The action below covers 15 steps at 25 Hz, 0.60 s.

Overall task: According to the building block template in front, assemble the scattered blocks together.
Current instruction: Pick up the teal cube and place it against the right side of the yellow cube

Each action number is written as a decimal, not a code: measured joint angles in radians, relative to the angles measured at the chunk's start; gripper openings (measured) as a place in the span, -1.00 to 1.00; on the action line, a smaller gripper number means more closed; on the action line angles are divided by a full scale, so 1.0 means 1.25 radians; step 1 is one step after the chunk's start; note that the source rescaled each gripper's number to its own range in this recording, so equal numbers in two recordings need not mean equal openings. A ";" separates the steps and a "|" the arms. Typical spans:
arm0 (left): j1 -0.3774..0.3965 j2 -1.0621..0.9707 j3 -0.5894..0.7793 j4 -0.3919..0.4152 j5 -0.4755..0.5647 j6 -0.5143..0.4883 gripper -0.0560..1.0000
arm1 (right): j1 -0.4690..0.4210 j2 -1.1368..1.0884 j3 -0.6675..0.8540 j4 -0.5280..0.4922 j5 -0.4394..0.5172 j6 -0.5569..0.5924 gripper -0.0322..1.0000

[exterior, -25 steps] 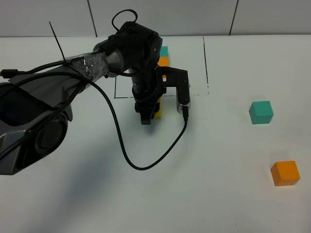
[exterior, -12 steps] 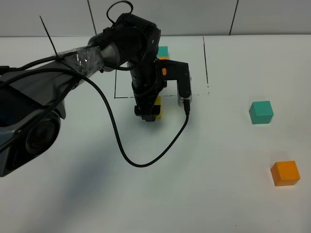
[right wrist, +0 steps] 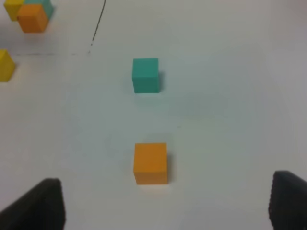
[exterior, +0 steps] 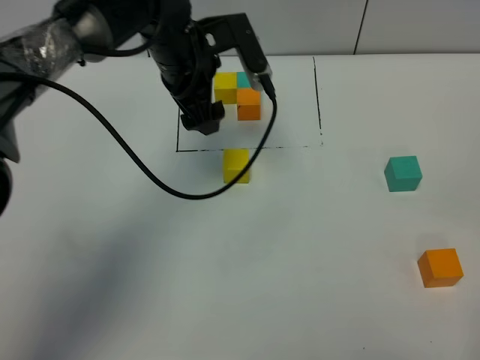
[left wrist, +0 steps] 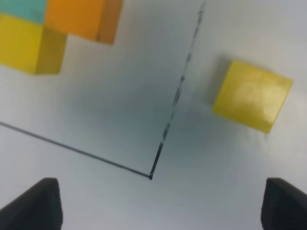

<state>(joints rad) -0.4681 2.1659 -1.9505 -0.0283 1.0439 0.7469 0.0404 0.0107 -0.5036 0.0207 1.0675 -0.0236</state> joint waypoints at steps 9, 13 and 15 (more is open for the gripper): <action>0.197 -0.183 0.212 -0.032 -0.080 -0.130 0.88 | 0.000 0.000 0.000 0.000 0.000 0.000 0.46; 0.294 -0.267 0.327 -0.033 -0.088 -0.178 0.88 | 0.000 0.000 0.000 0.000 0.000 0.000 0.46; 0.336 -0.329 0.400 -0.033 -0.124 -0.195 0.88 | 0.000 0.000 0.000 0.000 0.000 0.000 0.46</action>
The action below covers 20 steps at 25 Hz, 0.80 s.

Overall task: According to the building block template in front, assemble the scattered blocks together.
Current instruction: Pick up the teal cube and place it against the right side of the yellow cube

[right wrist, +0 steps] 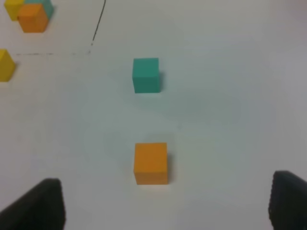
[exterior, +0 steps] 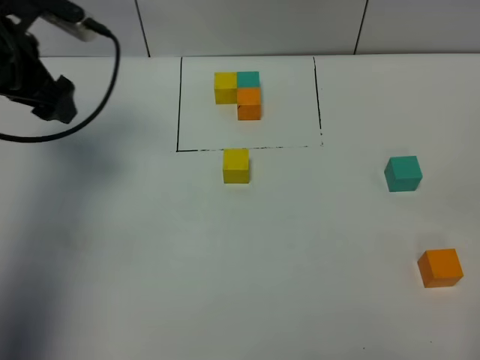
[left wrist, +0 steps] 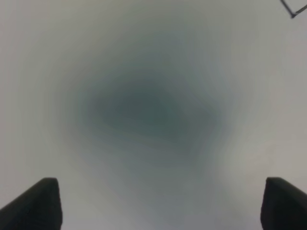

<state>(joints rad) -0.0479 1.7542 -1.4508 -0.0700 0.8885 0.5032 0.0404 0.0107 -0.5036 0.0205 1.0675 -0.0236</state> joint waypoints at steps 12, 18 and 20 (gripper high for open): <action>0.062 -0.437 0.285 0.025 -0.024 -0.155 0.88 | 0.000 0.000 0.000 0.000 0.000 0.000 0.46; 0.062 -0.631 0.379 0.119 0.095 -0.309 0.87 | 0.000 0.000 0.000 0.000 0.000 0.000 0.46; 0.062 -0.705 0.414 0.127 0.115 -0.333 0.87 | 0.000 0.000 0.000 0.000 0.000 0.000 0.46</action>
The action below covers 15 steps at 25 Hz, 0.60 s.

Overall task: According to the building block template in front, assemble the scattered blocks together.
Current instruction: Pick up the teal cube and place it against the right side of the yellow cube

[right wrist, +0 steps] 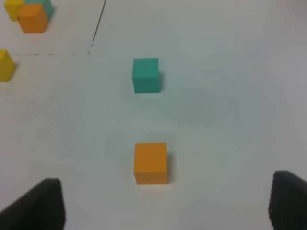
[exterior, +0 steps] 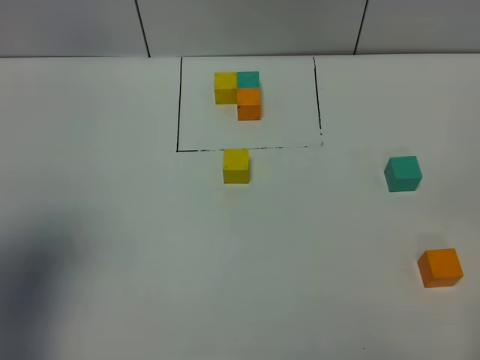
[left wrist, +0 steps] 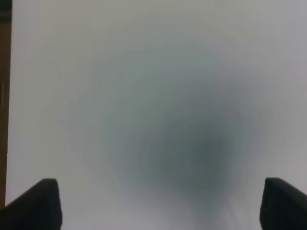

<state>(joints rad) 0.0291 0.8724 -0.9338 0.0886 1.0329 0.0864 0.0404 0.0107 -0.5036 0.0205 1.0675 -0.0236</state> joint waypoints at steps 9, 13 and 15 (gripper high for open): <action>-0.029 -0.344 0.196 0.001 0.013 -0.022 0.85 | 0.000 0.000 0.000 0.000 0.000 0.000 0.46; -0.043 -0.464 0.262 -0.020 0.032 -0.023 0.84 | 0.000 0.000 0.000 0.000 0.000 0.000 0.46; -0.043 -0.519 0.285 -0.037 0.042 -0.023 0.83 | 0.000 0.000 0.000 0.000 0.000 0.000 0.46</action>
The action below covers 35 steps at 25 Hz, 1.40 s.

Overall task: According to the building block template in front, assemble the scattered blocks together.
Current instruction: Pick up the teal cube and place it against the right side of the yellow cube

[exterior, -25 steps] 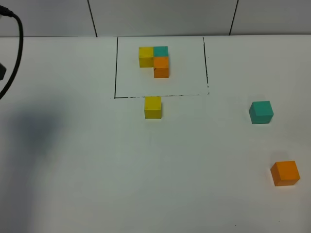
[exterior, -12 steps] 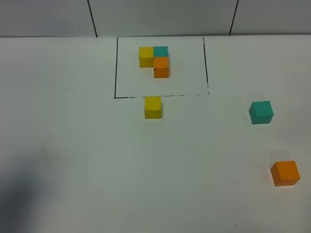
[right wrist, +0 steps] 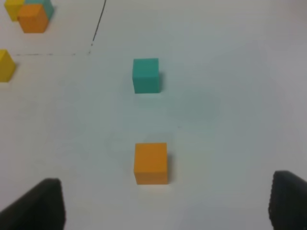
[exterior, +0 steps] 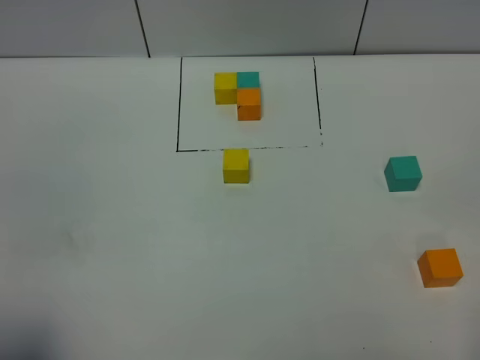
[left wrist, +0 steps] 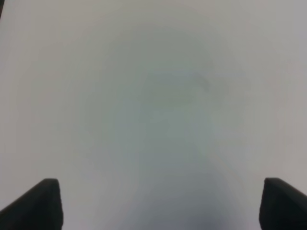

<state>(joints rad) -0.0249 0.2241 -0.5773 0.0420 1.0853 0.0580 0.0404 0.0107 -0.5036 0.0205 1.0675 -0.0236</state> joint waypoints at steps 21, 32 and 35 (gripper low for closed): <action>-0.001 -0.184 0.057 -0.080 -0.017 0.046 0.61 | 0.000 0.000 0.000 0.000 0.000 0.000 0.46; -0.001 -0.184 0.057 -0.080 -0.018 0.040 0.33 | 0.000 0.000 0.000 0.000 0.000 0.000 0.46; -0.001 -0.184 0.057 -0.080 -0.018 0.040 0.34 | 0.000 0.000 0.000 0.000 0.000 0.000 0.46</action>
<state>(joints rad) -0.0260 -0.0053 -0.5064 -0.0577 1.0628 0.1075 0.0404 0.0107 -0.5036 0.0205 1.0675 -0.0236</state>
